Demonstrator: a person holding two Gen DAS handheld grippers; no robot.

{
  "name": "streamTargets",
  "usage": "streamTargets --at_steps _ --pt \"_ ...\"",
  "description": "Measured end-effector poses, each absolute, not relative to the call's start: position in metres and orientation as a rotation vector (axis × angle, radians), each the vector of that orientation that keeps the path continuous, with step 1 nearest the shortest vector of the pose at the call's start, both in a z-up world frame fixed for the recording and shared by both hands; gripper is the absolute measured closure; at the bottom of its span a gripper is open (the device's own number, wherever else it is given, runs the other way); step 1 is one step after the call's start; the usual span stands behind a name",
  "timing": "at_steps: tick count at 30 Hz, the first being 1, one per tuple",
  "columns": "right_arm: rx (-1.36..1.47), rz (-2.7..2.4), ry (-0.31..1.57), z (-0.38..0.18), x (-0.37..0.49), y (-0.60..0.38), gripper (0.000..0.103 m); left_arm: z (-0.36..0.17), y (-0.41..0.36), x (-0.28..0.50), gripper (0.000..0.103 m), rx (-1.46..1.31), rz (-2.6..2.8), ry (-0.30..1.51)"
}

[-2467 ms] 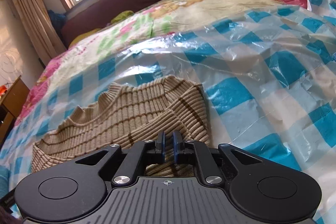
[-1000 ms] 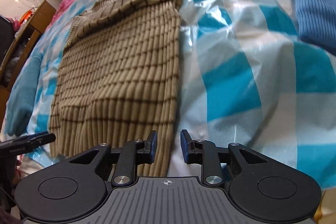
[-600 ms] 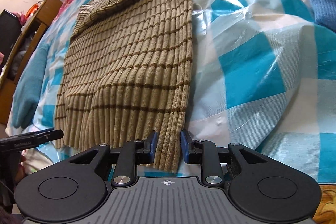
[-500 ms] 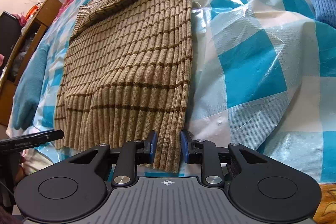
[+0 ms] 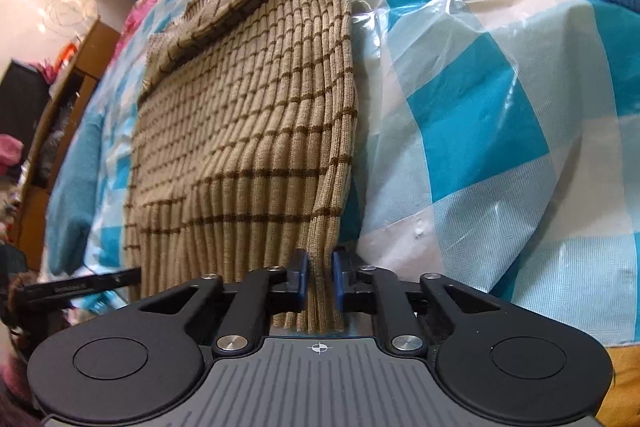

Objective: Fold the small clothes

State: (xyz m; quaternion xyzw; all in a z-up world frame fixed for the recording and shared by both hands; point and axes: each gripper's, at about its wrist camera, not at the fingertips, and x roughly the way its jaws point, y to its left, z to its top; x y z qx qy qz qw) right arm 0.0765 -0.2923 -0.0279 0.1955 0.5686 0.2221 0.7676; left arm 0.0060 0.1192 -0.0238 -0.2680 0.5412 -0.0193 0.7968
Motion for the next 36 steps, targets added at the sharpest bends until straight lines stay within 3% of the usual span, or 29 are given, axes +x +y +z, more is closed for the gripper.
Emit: streamTargets --at_steps 6,22,24,29,36 --pt "0.678 0.540 1.145 -0.019 0.079 -0.314 0.097 -0.011 0.136 0.002 0.088 -0.758 -0.093 1.045" --pt "0.861 0.577 0.870 0.039 0.139 -0.323 0.098 0.042 0.172 0.054 0.089 -0.911 -0.186 0.752" --pt "0.864 0.570 0.834 0.045 0.153 -0.323 0.101 0.049 0.176 0.064 0.089 -0.891 -0.184 0.732" --pt "0.777 0.564 0.841 0.054 0.175 -0.314 0.101 0.057 0.166 0.063 0.089 -0.705 -0.178 0.778" --pt "0.341 0.650 0.973 0.039 0.143 -0.279 0.096 0.043 0.139 0.033 0.089 -0.428 -0.213 0.932"
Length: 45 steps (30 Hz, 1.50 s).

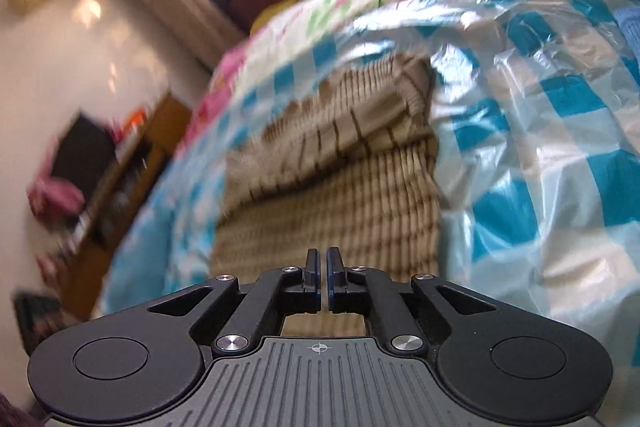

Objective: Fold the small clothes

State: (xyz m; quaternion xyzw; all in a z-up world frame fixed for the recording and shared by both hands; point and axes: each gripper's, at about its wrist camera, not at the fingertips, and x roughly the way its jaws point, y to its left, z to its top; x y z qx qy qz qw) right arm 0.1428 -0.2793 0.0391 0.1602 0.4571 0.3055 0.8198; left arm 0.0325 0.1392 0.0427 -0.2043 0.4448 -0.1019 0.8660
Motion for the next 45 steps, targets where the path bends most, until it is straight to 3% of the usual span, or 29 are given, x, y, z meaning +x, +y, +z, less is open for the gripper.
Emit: streamTargets --at_steps 4,10,23,31,37,39,45 --pt "0.021 0.722 0.965 0.038 0.120 -0.253 0.095 0.046 0.118 0.027 0.089 -0.243 -0.271 0.965" --pt "-0.371 0.883 0.886 0.041 0.103 -0.208 0.072 0.047 0.088 0.030 0.085 -0.011 -0.388 0.997" --pt "-0.759 1.074 0.900 0.021 0.107 -0.156 0.057 0.024 0.048 0.046 0.078 0.452 -0.597 1.105" --pt "-0.838 1.139 0.940 0.015 0.110 -0.146 0.056 0.020 0.025 0.052 0.065 0.699 -0.722 1.104" --pt "-0.860 1.162 0.953 0.011 0.109 -0.142 0.058 0.006 0.014 0.054 0.064 0.824 -0.762 1.111" --pt "-0.872 1.170 0.946 0.011 0.108 -0.139 0.063 0.002 0.011 0.052 0.064 0.859 -0.768 1.107" --pt "-0.875 1.173 0.950 0.011 0.101 -0.137 0.084 -0.005 0.011 0.047 0.082 0.875 -0.749 1.121"
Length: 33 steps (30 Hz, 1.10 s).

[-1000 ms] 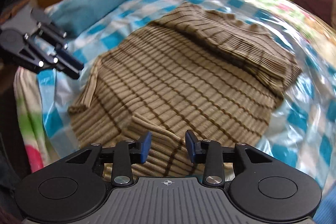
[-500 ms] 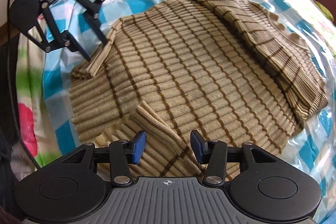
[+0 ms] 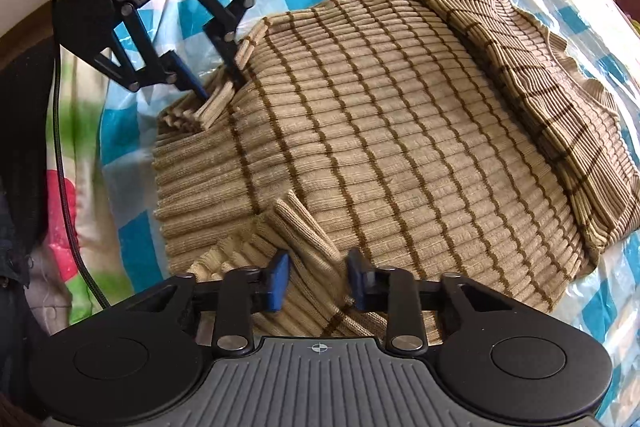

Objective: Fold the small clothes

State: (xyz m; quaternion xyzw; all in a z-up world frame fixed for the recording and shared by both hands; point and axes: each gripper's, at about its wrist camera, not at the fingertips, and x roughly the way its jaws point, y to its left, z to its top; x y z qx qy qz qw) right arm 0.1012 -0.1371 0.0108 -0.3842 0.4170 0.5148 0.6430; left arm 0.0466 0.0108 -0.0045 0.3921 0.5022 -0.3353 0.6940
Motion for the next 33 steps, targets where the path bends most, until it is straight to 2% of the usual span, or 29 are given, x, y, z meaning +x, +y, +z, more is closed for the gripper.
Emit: streamTargets --at_steps 2,6,17,25,28,33 --pt "-0.830 1.151 0.964 0.012 0.102 -0.140 0.089 -0.001 0.014 0.045 0.086 0.831 -0.729 1.119" --pt "-0.699 1.077 0.968 0.023 0.108 -0.153 0.097 0.017 0.027 0.044 0.088 0.660 -0.688 1.107" --pt "-0.218 0.820 0.870 0.084 0.162 -0.212 0.099 0.072 0.097 0.085 0.089 0.145 -0.408 0.947" --pt "-0.100 0.656 0.745 0.109 0.209 -0.228 0.100 0.100 0.140 0.141 0.089 0.006 -0.267 0.782" --pt "-0.052 0.591 0.707 0.113 0.238 -0.230 0.100 0.103 0.155 0.166 0.093 -0.039 -0.215 0.729" --pt "0.036 0.507 0.675 0.107 0.284 -0.231 0.100 0.096 0.180 0.207 0.094 -0.128 -0.143 0.685"
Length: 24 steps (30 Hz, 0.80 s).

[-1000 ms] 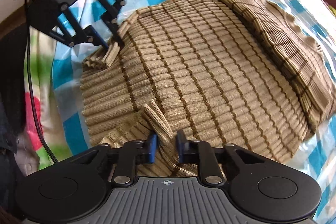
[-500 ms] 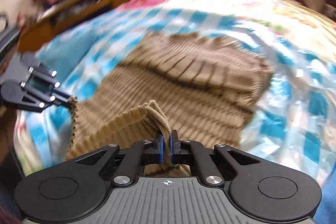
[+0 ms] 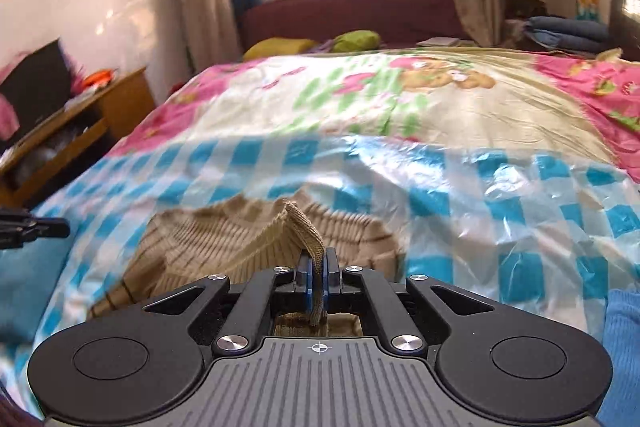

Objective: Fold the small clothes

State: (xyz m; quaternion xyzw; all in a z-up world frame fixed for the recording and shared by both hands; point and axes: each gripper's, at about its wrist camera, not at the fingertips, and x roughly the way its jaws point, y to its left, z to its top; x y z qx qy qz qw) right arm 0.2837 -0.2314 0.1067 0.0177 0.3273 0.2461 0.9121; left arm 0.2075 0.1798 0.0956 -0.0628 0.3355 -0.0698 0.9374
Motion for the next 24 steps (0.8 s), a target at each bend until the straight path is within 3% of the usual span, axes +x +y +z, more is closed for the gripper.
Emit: streamTargets --at_steps 12,17,24 --pt "0.067 0.467 0.808 0.044 0.302 -0.225 0.100 0.024 0.158 0.224 0.091 -0.151 -0.164 0.908" --pt "0.066 0.475 0.831 0.038 0.300 -0.225 0.100 0.014 0.148 0.238 0.076 -0.076 -0.105 0.908" --pt "0.076 0.497 0.839 0.036 0.297 -0.222 0.100 0.003 0.143 0.243 0.074 -0.055 -0.056 0.944"
